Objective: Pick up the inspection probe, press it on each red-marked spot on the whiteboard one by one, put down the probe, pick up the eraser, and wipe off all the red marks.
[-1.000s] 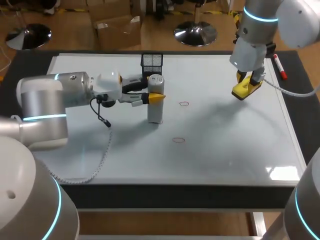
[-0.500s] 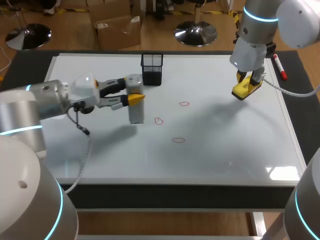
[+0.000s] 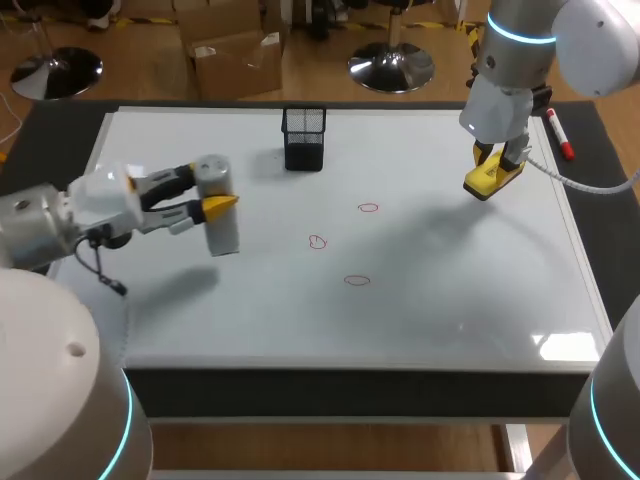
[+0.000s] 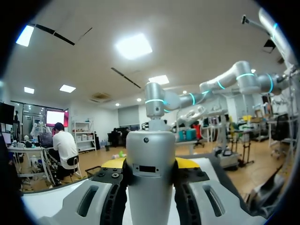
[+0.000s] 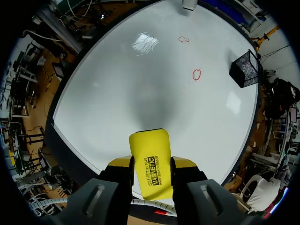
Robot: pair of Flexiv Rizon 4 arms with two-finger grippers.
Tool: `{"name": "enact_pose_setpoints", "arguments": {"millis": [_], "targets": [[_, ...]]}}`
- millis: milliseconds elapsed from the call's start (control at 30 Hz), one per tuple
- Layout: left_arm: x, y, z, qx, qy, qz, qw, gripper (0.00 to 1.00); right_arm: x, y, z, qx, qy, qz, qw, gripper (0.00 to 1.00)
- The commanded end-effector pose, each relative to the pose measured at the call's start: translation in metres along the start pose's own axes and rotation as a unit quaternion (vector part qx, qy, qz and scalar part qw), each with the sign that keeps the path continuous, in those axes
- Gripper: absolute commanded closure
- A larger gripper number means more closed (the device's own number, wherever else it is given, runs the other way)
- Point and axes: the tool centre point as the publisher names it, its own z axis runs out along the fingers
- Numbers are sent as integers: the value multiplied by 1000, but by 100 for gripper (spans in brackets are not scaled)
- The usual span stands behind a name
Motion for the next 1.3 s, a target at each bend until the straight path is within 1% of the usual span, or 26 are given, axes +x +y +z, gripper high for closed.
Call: {"name": "enact_pose_setpoints", "arguments": {"millis": [33,267,433,667,1000,1300], "targets": [[9,-13,-31,-2,-47,5,999,100,0,0,0,1,1,0,1000,100],[8,-20,-56,-1,-66,14,998,100,0,0,0,1,1,0,1000,100],[8,-23,-71,-4,-74,19,997,100,0,0,0,1,1,0,1000,100],[3,-25,-88,-7,-83,24,996,100,0,0,0,1,1,0,1000,100],[-5,-25,-100,1,-96,20,995,100,0,0,0,1,1,0,1000,100],[-5,-25,-100,1,-96,20,995,100,0,0,0,1,1,0,1000,100]]}}
